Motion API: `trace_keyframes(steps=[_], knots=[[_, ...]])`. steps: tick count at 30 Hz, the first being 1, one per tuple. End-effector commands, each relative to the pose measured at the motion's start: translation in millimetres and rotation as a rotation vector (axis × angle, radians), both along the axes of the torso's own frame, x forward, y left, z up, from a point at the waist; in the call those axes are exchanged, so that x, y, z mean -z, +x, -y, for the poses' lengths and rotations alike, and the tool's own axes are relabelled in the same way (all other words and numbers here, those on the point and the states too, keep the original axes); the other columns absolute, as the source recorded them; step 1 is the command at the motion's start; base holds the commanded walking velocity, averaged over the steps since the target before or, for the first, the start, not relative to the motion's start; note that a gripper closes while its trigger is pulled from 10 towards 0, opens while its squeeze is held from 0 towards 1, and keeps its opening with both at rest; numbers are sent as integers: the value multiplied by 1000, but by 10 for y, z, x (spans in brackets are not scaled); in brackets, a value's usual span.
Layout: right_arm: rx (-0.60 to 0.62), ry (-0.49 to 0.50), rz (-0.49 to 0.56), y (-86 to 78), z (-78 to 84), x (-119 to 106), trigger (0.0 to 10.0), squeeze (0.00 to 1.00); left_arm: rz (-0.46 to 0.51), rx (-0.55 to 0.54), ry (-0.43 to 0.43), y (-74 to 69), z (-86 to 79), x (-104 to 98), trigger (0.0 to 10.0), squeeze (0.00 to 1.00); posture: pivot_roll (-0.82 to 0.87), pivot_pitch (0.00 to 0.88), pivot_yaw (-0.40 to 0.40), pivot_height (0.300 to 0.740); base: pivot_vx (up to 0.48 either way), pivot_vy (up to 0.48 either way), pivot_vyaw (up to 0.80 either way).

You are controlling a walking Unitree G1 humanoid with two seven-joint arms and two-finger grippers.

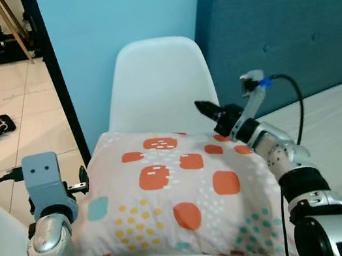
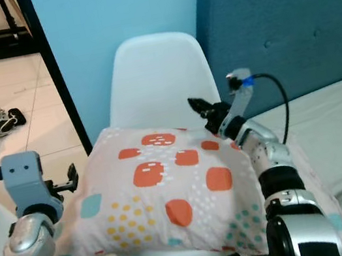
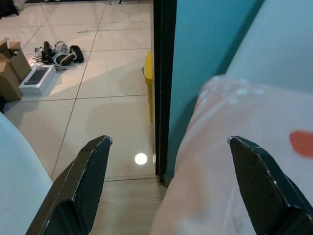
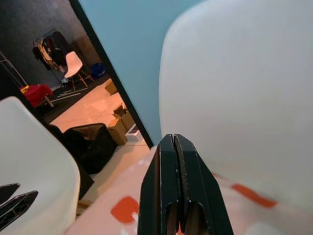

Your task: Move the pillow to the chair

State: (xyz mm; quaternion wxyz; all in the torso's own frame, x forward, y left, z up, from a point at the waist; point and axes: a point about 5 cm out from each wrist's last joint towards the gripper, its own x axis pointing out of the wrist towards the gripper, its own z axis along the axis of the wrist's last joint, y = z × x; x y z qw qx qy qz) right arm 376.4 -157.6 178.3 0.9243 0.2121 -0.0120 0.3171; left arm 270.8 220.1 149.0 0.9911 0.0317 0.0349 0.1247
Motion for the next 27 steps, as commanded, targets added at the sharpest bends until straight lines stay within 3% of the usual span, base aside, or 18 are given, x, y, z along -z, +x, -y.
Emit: trace_keyframes(steps=[1, 10, 12, 14, 27], knots=[[8, -22, 29, 15, 17, -73, 10000, 0, 24, 7, 12, 30, 21, -41, 10000, 0, 52, 0, -137, 641, -480, 0, 0], [22, -44, 17, -5, 2, 20, 10000, 0, -1, -12, -31, 1, -21, 100, 10000, 0, 46, 0, -126, 666, 0, 0, 0], [23, -50, 6, -34, -16, 64, 10000, 0, -35, -24, -39, -18, -25, 191, 10000, 0, 46, 0, -126, 676, -480, 0, 0], [23, -52, 2, -44, -21, 79, 10000, 0, -39, -24, -38, -20, -21, 207, 10000, 0, 48, 0, -126, 681, -480, 0, 0], [91, -106, -68, -59, 63, 286, 10000, 0, -80, -7, -13, -69, -23, 410, 10000, 0, 43, 0, -124, 731, 0, 0, 0]])
